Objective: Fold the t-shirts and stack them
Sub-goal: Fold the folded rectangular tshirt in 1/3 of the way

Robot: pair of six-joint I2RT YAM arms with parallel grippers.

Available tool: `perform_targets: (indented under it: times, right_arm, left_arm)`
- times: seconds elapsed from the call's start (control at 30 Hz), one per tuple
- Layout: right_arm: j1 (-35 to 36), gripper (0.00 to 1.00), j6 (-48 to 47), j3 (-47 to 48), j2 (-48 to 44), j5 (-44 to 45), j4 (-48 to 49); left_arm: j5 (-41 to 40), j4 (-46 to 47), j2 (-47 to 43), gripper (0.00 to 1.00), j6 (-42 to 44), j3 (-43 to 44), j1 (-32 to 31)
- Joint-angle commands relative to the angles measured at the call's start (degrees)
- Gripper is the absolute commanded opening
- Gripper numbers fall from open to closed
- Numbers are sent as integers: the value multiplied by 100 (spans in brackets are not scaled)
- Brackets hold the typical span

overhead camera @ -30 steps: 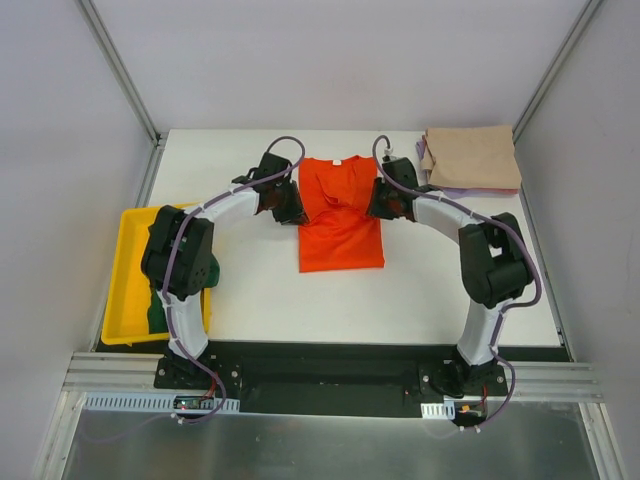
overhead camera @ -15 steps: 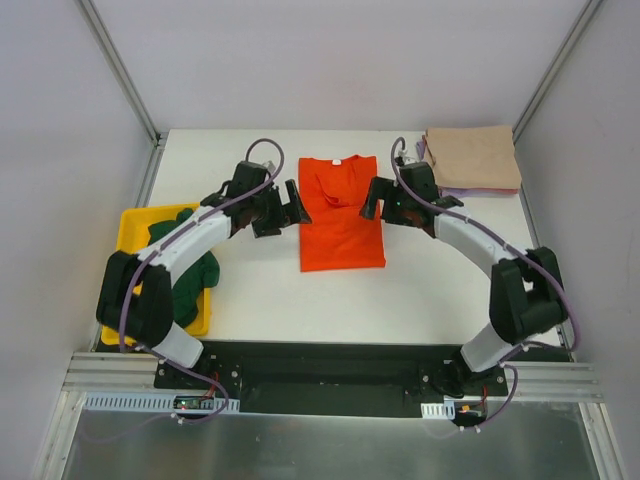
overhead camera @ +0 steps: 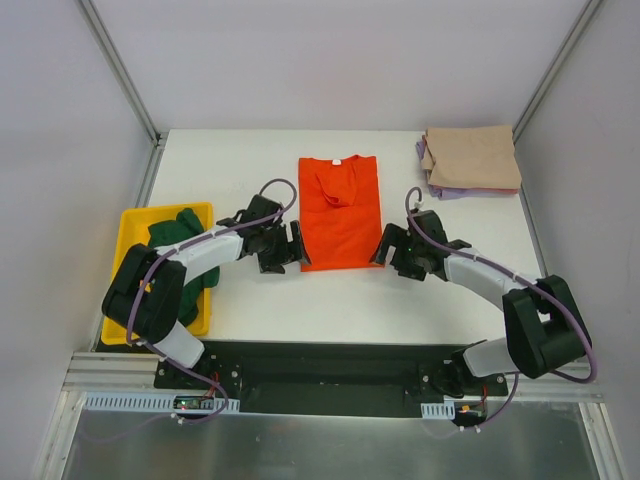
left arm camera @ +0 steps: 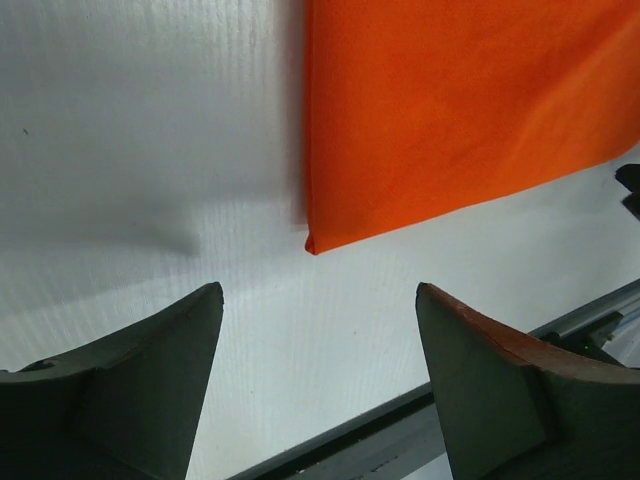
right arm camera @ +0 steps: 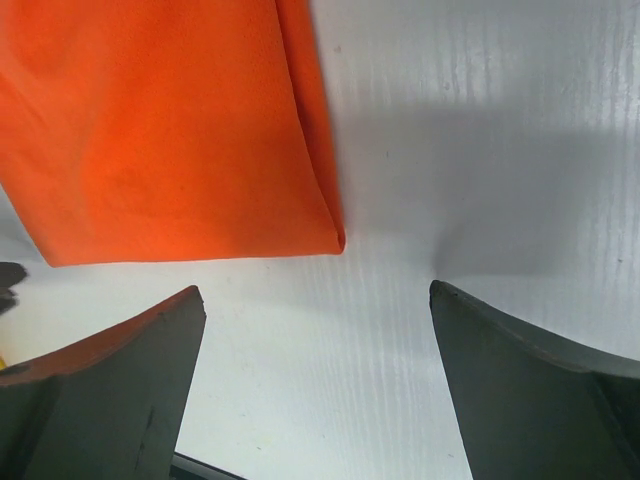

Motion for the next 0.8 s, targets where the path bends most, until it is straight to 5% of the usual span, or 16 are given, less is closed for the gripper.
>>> perform_targets:
  times: [0.0, 0.3, 0.43, 0.77]
  right_arm:
    - [-2, 96, 632, 31, 17, 72, 441]
    - [-2, 99, 1265, -171, 298, 344, 634]
    - [-19, 87, 1406, -206, 421, 397, 687]
    - [-10, 32, 1802, -355, 721, 187, 740]
  left_arm:
    - [161, 205, 477, 70, -81, 89, -51]
    - [250, 319, 1137, 29, -99, 256, -200]
    - [101, 319, 1225, 0, -116, 265, -218]
    - [-85, 319, 1199, 0, -143, 204, -218]
